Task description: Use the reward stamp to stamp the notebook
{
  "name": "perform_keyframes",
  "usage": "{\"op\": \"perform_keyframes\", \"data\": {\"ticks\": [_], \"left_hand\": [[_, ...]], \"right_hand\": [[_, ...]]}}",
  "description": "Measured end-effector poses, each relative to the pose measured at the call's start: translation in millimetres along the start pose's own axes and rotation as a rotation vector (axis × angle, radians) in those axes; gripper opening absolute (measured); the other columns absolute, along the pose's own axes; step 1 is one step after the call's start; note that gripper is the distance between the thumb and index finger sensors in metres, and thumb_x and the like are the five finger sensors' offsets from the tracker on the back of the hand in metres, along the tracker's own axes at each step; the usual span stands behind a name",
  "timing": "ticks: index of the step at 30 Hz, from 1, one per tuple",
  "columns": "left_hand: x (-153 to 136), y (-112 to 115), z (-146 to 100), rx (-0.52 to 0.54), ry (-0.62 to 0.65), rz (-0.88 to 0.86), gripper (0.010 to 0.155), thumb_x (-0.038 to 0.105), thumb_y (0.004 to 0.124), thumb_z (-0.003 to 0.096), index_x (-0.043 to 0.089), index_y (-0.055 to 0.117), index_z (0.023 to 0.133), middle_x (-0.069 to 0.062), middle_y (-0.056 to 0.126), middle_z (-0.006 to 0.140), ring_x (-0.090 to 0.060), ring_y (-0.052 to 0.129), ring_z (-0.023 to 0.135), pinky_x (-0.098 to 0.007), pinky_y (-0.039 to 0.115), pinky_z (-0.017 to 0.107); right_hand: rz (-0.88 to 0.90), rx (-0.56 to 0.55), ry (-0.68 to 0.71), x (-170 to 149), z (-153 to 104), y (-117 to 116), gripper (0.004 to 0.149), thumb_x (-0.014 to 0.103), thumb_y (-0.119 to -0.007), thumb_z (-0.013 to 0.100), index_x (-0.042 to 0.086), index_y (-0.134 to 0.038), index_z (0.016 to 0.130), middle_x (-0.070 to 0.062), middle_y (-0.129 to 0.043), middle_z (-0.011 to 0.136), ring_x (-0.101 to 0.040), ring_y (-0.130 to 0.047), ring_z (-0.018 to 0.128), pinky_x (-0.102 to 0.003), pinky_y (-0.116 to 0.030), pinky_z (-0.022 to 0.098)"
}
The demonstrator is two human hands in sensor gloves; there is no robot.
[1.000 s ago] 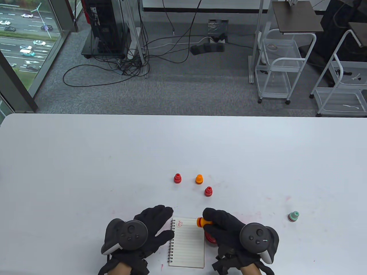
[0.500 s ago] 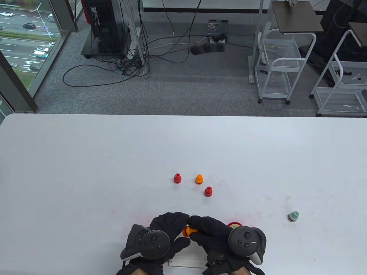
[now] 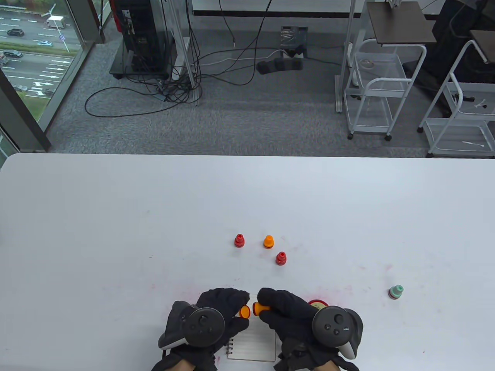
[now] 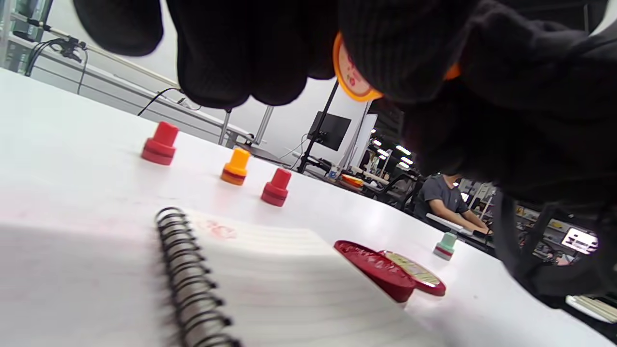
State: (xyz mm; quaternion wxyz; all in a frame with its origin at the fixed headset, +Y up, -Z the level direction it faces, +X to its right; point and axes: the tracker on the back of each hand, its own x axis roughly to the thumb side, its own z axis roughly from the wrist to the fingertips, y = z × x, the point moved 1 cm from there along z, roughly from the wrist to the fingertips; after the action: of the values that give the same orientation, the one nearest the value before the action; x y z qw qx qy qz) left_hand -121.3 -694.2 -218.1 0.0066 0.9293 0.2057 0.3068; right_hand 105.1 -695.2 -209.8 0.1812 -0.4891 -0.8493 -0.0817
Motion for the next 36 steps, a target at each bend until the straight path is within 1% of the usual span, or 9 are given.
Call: {"op": "perform_keyframes", "data": {"ticks": [5, 10, 11, 14, 17, 24, 31, 34, 36], "left_hand": [[-22.7, 3.8, -1.3, -0.055, -0.103, 0.037, 0.065, 0.041, 0.082, 0.0447, 0.017, 0.069, 0.104, -0.011, 0.078, 0.102, -0.038, 0.084, 0.091, -0.063, 0.068, 0.068], [-52.9, 12.9, -5.1, -0.184, -0.246, 0.125, 0.065, 0.04, 0.084, 0.0442, 0.016, 0.076, 0.104, -0.015, 0.072, 0.107, -0.042, 0.078, 0.096, -0.064, 0.065, 0.069], [-58.0, 15.5, -6.3, -0.215, -0.262, 0.138, 0.065, 0.04, 0.084, 0.0442, 0.016, 0.077, 0.104, -0.017, 0.07, 0.109, -0.043, 0.075, 0.097, -0.065, 0.064, 0.07], [-68.5, 22.0, -8.2, -0.246, -0.282, 0.125, 0.065, 0.04, 0.085, 0.0442, 0.019, 0.078, 0.105, -0.019, 0.066, 0.112, -0.046, 0.069, 0.1, -0.065, 0.061, 0.07], [-71.6, 25.6, -9.9, -0.287, -0.307, 0.133, 0.065, 0.04, 0.084, 0.0448, 0.022, 0.076, 0.107, -0.02, 0.062, 0.114, -0.047, 0.064, 0.102, -0.065, 0.059, 0.071], [-69.9, 25.2, -9.2, -0.282, -0.306, 0.209, 0.065, 0.04, 0.084, 0.0447, 0.024, 0.074, 0.107, -0.02, 0.061, 0.114, -0.048, 0.063, 0.102, -0.065, 0.059, 0.071], [-70.2, 24.1, -9.9, -0.296, -0.32, 0.205, 0.067, 0.041, 0.083, 0.0449, 0.023, 0.072, 0.108, -0.021, 0.059, 0.115, -0.048, 0.061, 0.103, -0.065, 0.058, 0.072], [-72.7, 19.5, -11.8, -0.291, -0.331, 0.189, 0.069, 0.042, 0.083, 0.0444, 0.02, 0.072, 0.108, -0.021, 0.058, 0.115, -0.048, 0.06, 0.103, -0.065, 0.058, 0.072], [-75.4, 10.5, -15.2, -0.251, -0.339, 0.145, 0.071, 0.045, 0.083, 0.044, 0.021, 0.069, 0.11, -0.021, 0.057, 0.116, -0.049, 0.059, 0.104, -0.065, 0.057, 0.072]], "right_hand": [[-0.005, -0.031, -0.012, -2.1, -1.3, 7.4, 0.048, 0.029, -0.089, 0.036, 0.02, -0.082, 0.083, -0.012, -0.095, 0.074, -0.028, -0.099, 0.053, -0.041, -0.087, 0.041], [0.0, -0.047, -0.023, -4.2, -1.5, 10.9, 0.048, 0.029, -0.089, 0.037, 0.02, -0.082, 0.083, -0.012, -0.095, 0.074, -0.028, -0.098, 0.053, -0.041, -0.087, 0.041], [0.001, -0.048, -0.025, -4.2, -1.5, 11.2, 0.048, 0.029, -0.089, 0.037, 0.019, -0.081, 0.083, -0.012, -0.095, 0.074, -0.028, -0.099, 0.053, -0.041, -0.087, 0.041], [-0.008, -0.045, -0.027, -4.5, -1.5, 11.1, 0.048, 0.029, -0.089, 0.037, 0.019, -0.081, 0.084, -0.012, -0.095, 0.074, -0.028, -0.098, 0.053, -0.041, -0.087, 0.041], [-0.019, -0.04, -0.026, -4.6, -1.5, 11.2, 0.048, 0.029, -0.088, 0.037, 0.019, -0.081, 0.084, -0.012, -0.095, 0.074, -0.028, -0.098, 0.053, -0.041, -0.087, 0.041], [-0.021, -0.041, -0.029, -5.6, -1.3, 12.1, 0.048, 0.029, -0.088, 0.037, 0.019, -0.082, 0.084, -0.012, -0.095, 0.074, -0.028, -0.099, 0.052, -0.041, -0.087, 0.041], [-0.028, -0.042, -0.028, -5.5, -1.8, 13.1, 0.048, 0.03, -0.088, 0.037, 0.019, -0.081, 0.084, -0.012, -0.095, 0.074, -0.028, -0.098, 0.053, -0.041, -0.087, 0.041], [-0.037, -0.041, -0.02, -4.6, -1.8, 14.3, 0.048, 0.03, -0.088, 0.037, 0.019, -0.082, 0.084, -0.012, -0.095, 0.074, -0.028, -0.099, 0.053, -0.041, -0.087, 0.041], [-0.05, -0.046, -0.021, -5.0, -2.1, 16.1, 0.048, 0.029, -0.088, 0.037, 0.02, -0.082, 0.084, -0.013, -0.095, 0.075, -0.028, -0.099, 0.053, -0.042, -0.087, 0.042]]}}
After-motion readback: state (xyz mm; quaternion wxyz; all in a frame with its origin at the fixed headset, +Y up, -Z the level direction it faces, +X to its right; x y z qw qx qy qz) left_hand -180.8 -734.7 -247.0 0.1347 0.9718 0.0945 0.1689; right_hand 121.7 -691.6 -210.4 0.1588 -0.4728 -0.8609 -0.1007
